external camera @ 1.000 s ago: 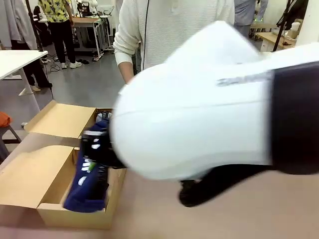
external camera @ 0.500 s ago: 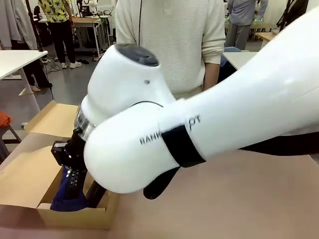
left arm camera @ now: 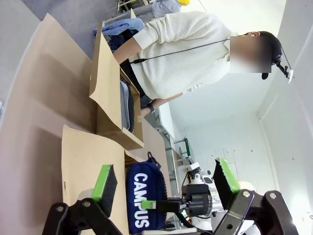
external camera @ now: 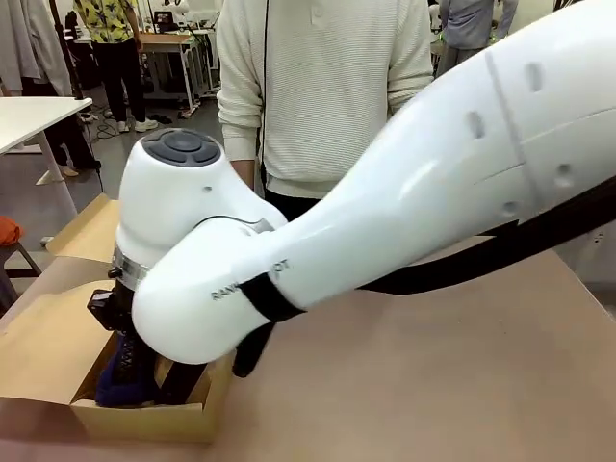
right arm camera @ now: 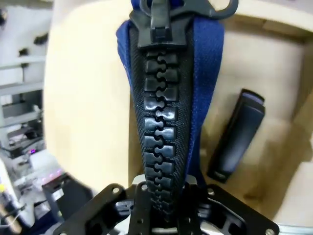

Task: Place items inside the box.
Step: Pick up a Pencil pouch or Stapler and place it inside the Mailer Box closest to the robot.

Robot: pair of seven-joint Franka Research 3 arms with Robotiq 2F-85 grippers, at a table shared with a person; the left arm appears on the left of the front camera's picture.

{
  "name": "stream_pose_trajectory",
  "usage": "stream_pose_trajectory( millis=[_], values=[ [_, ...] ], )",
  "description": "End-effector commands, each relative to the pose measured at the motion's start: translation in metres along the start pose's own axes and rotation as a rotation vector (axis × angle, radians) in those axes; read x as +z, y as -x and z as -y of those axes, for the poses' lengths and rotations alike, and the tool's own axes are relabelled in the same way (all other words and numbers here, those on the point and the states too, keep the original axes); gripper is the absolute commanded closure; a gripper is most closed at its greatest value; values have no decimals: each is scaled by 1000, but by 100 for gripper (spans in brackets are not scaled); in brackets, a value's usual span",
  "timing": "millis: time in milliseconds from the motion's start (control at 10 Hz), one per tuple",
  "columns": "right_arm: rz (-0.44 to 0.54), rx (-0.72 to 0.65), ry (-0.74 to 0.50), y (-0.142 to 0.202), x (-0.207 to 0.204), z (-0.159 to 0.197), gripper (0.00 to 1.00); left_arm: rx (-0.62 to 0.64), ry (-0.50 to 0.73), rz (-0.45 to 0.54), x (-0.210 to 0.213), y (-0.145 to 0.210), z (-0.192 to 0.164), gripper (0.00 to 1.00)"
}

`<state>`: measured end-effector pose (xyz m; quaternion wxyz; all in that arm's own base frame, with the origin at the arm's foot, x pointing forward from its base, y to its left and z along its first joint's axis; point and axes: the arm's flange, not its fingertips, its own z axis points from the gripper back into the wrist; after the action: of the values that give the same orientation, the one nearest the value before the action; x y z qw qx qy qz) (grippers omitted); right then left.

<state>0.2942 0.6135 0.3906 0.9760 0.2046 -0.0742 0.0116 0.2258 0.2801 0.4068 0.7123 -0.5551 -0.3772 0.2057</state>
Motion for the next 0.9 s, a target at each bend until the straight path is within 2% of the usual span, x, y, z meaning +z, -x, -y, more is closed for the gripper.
stream_pose_trajectory(
  millis=[0,200,300,400,600,800],
  values=[
    [-6,-18,32,-3,-10,-18,94,-19,20,16,-2,3,2,0],
    [-15,-46,57,-5,-14,-12,94,-19,20,16,-2,3,2,0],
    [-22,-65,52,-5,-13,-8,76,-19,20,16,-2,3,2,0],
    [-29,-61,50,-6,-13,-7,38,-19,20,16,-2,3,2,0],
    [-23,-64,48,-6,-11,-6,0,-19,20,16,-2,3,2,0],
    [-25,-74,49,-8,-12,-5,0,-19,20,16,-2,3,2,0]
  ],
)
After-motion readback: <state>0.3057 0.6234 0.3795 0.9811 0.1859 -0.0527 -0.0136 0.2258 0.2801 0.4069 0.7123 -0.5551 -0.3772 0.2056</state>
